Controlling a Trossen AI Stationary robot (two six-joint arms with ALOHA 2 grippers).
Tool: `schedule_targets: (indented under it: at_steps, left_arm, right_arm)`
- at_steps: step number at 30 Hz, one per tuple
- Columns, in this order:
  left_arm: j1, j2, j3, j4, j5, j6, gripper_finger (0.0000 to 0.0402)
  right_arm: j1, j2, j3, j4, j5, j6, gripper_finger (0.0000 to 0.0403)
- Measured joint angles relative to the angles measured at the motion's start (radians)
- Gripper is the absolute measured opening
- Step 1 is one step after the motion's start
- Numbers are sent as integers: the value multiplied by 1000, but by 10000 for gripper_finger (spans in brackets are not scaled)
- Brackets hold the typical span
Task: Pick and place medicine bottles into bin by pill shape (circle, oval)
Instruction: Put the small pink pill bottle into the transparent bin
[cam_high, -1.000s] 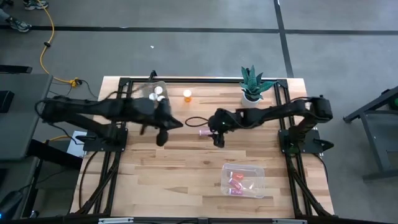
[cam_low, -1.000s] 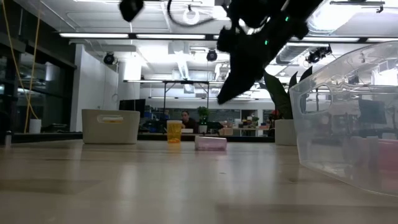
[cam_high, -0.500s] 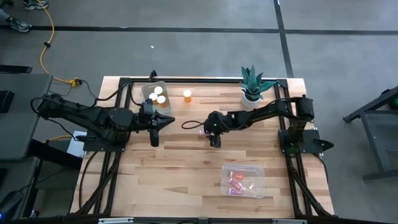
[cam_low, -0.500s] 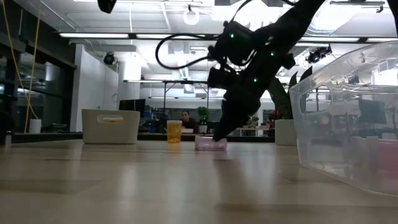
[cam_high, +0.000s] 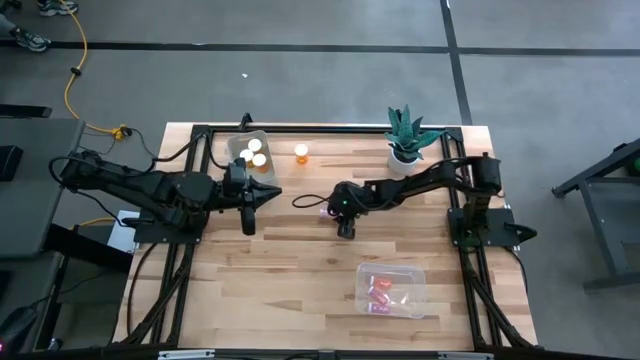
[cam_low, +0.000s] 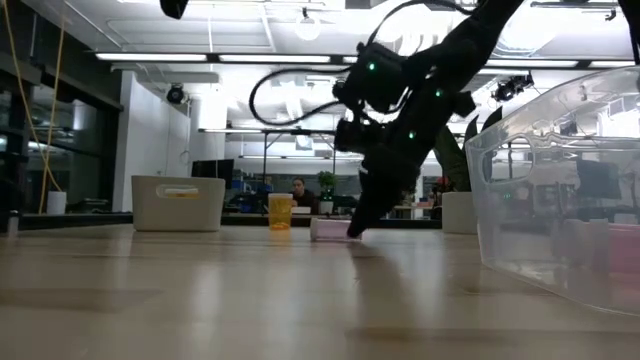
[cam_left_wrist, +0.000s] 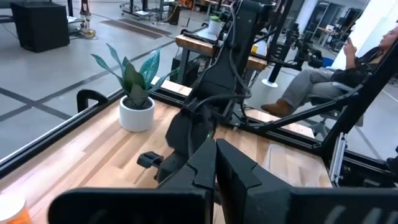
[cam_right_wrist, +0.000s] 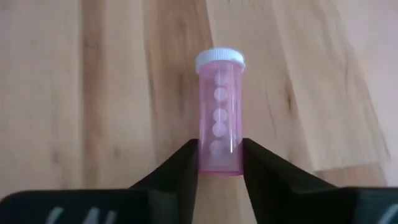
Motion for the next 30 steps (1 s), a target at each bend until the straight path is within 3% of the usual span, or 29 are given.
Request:
schedule_targets:
  at_steps: [6, 14, 22, 30]
  left_arm:
    - [0, -8, 0, 0, 1, 36, 0]
    - [0, -42, 1, -2, 0, 105, 0]
    - [11, -99, 1, 12, -1, 204, 0]
    - [25, -129, 1, 23, 4, 215, 0]
  right_arm:
    - [6, -116, 0, -83, -9, 20, 76]
    - [88, -355, -2, -246, -1, 121, 85]
    - [382, -550, -3, -438, 24, 420, 84]
    - [687, -491, -3, -547, -2, 785, 83]
